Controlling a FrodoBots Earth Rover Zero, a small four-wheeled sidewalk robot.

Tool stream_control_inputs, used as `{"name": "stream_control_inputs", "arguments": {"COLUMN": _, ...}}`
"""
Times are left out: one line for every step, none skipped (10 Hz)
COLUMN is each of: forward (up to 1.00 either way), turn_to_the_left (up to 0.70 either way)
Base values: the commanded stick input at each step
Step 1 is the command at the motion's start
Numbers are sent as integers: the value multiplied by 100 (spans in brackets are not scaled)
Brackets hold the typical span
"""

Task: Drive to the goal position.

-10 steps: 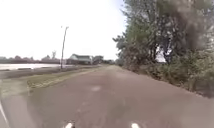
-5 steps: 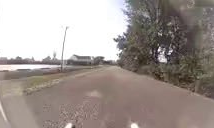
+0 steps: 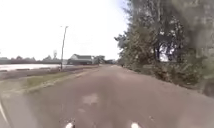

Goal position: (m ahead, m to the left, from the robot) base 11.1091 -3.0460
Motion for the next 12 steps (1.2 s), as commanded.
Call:
{"name": "stream_control_inputs", "arguments": {"forward": 70, "turn_to_the_left": 0}}
{"name": "stream_control_inputs", "arguments": {"forward": 70, "turn_to_the_left": 0}}
{"name": "stream_control_inputs", "arguments": {"forward": 70, "turn_to_the_left": 0}}
{"name": "stream_control_inputs", "arguments": {"forward": 70, "turn_to_the_left": 0}}
{"name": "stream_control_inputs", "arguments": {"forward": 70, "turn_to_the_left": 0}}
{"name": "stream_control_inputs", "arguments": {"forward": 70, "turn_to_the_left": 0}}
{"name": "stream_control_inputs", "arguments": {"forward": 70, "turn_to_the_left": 0}}
{"name": "stream_control_inputs", "arguments": {"forward": 70, "turn_to_the_left": 0}}
{"name": "stream_control_inputs", "arguments": {"forward": 70, "turn_to_the_left": 0}}
{"name": "stream_control_inputs", "arguments": {"forward": 70, "turn_to_the_left": 0}}
{"name": "stream_control_inputs", "arguments": {"forward": 70, "turn_to_the_left": 0}}
{"name": "stream_control_inputs", "arguments": {"forward": 70, "turn_to_the_left": 0}}
